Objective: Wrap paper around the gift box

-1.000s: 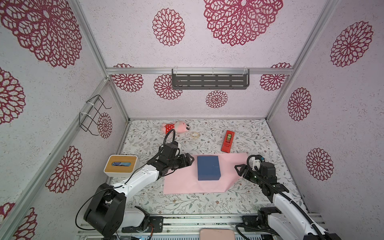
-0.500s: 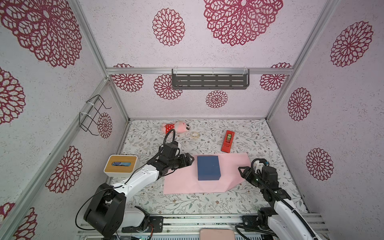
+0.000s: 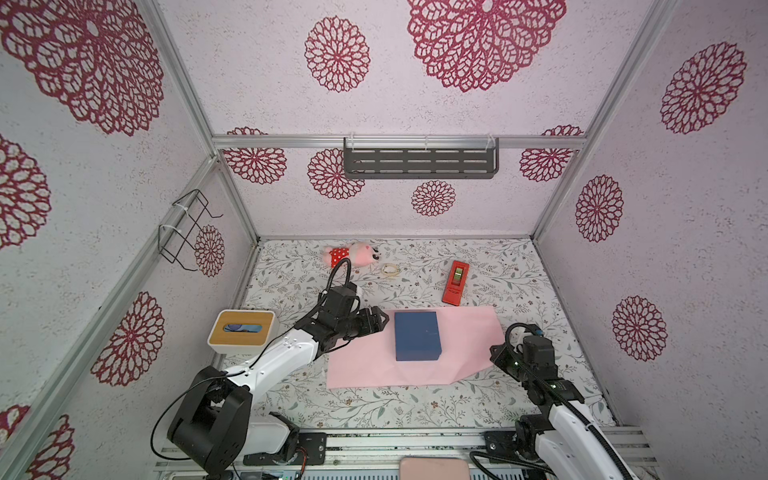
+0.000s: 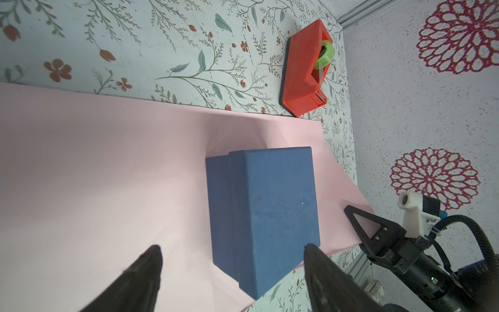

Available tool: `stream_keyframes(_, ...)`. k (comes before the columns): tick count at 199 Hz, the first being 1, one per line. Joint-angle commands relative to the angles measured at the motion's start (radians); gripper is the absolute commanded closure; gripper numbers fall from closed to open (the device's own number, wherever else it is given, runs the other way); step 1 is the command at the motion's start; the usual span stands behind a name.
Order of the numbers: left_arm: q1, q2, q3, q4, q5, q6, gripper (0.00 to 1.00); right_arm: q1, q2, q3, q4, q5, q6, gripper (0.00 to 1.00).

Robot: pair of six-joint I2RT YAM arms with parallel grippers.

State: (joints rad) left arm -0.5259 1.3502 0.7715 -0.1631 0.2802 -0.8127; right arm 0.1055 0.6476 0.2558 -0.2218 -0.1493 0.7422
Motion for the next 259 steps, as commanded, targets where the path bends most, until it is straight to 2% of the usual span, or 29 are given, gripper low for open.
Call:
stream_keyframes(1, -0.012, -0.009, 0.035, -0.001, 0.007, -0.006, 0.16, 0.007, -0.017, 0.044, 0.008, 0.009, -0.054, 0.92)
stream_keyframes(44, -0.039, -0.014, 0.072, -0.009, 0.021, -0.026, 0.16, 0.049, -0.099, 0.033, 0.063, -0.073, -0.094, 0.94)
stream_keyframes(97, -0.066, 0.023, 0.133, -0.027, 0.017, -0.028, 0.16, 0.152, -0.156, 0.046, 0.101, -0.08, -0.136, 0.94)
stream_keyframes(152, -0.121, 0.105, 0.211, -0.009, 0.02, -0.08, 0.17, 0.32, -0.09, 0.087, 0.181, -0.063, -0.175, 0.94)
stream_keyframes(203, -0.192, 0.228, 0.316, 0.068, 0.094, -0.162, 0.17, 0.443, -0.009, 0.111, 0.231, -0.006, -0.187, 0.94)
stream_keyframes(235, -0.204, 0.3, 0.374, 0.12, 0.134, -0.22, 0.16, 0.514, 0.043, 0.117, 0.259, 0.043, -0.186, 0.94)
stream_keyframes(259, -0.204, 0.355, 0.419, 0.088, 0.129, -0.224, 0.15, 0.558, 0.067, 0.117, 0.279, 0.073, -0.185, 0.94)
